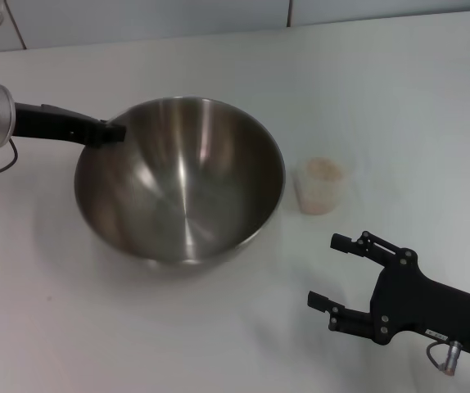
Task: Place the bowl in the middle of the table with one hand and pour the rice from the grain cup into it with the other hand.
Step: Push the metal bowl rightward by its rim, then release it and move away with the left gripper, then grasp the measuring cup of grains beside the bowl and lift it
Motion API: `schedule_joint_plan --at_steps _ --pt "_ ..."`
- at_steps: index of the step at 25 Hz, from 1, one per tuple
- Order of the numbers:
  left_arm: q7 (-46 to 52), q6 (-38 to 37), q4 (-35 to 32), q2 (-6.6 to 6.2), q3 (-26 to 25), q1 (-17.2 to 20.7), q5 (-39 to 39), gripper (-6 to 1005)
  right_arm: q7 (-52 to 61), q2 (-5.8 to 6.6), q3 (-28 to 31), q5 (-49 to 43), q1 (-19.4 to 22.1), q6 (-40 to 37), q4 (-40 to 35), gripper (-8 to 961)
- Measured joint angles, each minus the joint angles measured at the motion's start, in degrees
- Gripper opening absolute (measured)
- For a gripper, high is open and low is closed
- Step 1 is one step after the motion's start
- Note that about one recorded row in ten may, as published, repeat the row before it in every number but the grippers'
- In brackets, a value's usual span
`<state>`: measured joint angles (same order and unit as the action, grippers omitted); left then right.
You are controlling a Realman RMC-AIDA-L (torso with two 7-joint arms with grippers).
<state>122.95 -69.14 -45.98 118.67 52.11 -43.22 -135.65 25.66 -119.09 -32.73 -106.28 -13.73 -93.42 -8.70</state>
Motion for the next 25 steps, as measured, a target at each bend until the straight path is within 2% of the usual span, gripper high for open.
schedule_joint_plan --at_steps 3,4,6,7,10,11,12,13,16,17,18,21,22,24,25 --pt "-0.2 -0.7 -1.0 -0.16 0.0 0.3 1.8 51 0.0 0.0 0.0 0.0 0.0 0.0 0.0 826" --pt "-0.2 -1.5 -2.0 -0.27 0.0 0.4 2.4 80 0.0 0.0 0.0 0.0 0.0 0.0 0.0 826" --pt "-1.4 -5.1 -7.5 -0.38 -0.1 1.9 4.1 137 0.0 0.0 0.0 0.0 0.0 0.0 0.0 826" --pt "-1.4 -5.1 -7.5 -0.38 -0.1 1.9 4.1 166 0.0 0.0 0.0 0.0 0.0 0.0 0.0 826" --pt "-6.2 -12.0 -16.6 -0.28 0.0 5.7 7.5 268 0.0 0.0 0.1 0.4 0.2 0.1 0.0 826" --pt "-11.6 -16.8 -23.2 -0.19 0.7 10.2 11.8 312 0.0 0.0 0.4 0.5 0.2 0.1 0.0 826" --pt "-11.6 -16.8 -23.2 -0.19 0.7 10.2 11.8 357 0.0 0.0 0.4 0.5 0.2 0.1 0.0 826" --pt "-13.2 -18.1 -25.0 -0.23 1.2 11.9 13.1 401 0.4 0.0 1.1 0.5 0.3 0.1 0.0 826" --pt "-18.3 -20.7 -31.3 -0.36 3.9 19.2 17.2 551 1.5 0.02 3.3 0.6 0.7 0.2 0.0 826" --pt "-18.3 -20.7 -31.3 -0.36 3.9 19.2 17.2 603 1.5 0.02 3.3 0.6 0.7 0.2 0.0 826" --pt "-20.2 -20.9 -33.5 -0.33 5.3 22.2 18.3 655 1.7 0.03 4.7 0.6 1.0 0.3 0.0 826" --pt "-20.2 -20.9 -33.5 -0.33 5.3 22.2 18.3 813 1.7 0.01 10.3 0.6 1.9 1.1 0.1 826" --pt "-22.3 -20.0 -36.6 -0.17 7.8 26.8 19.8 865 1.7 0.01 10.3 0.6 1.9 1.1 0.1 826" --pt "-22.3 -20.0 -36.6 -0.17 7.8 26.8 19.8 864 1.6 -0.08 14.1 0.6 2.2 2.9 0.3 826" --pt "-29.5 -15.7 -38.1 -0.08 11.3 36.2 27.0 864 1.4 -0.17 16.0 0.6 2.2 4.0 0.5 826"
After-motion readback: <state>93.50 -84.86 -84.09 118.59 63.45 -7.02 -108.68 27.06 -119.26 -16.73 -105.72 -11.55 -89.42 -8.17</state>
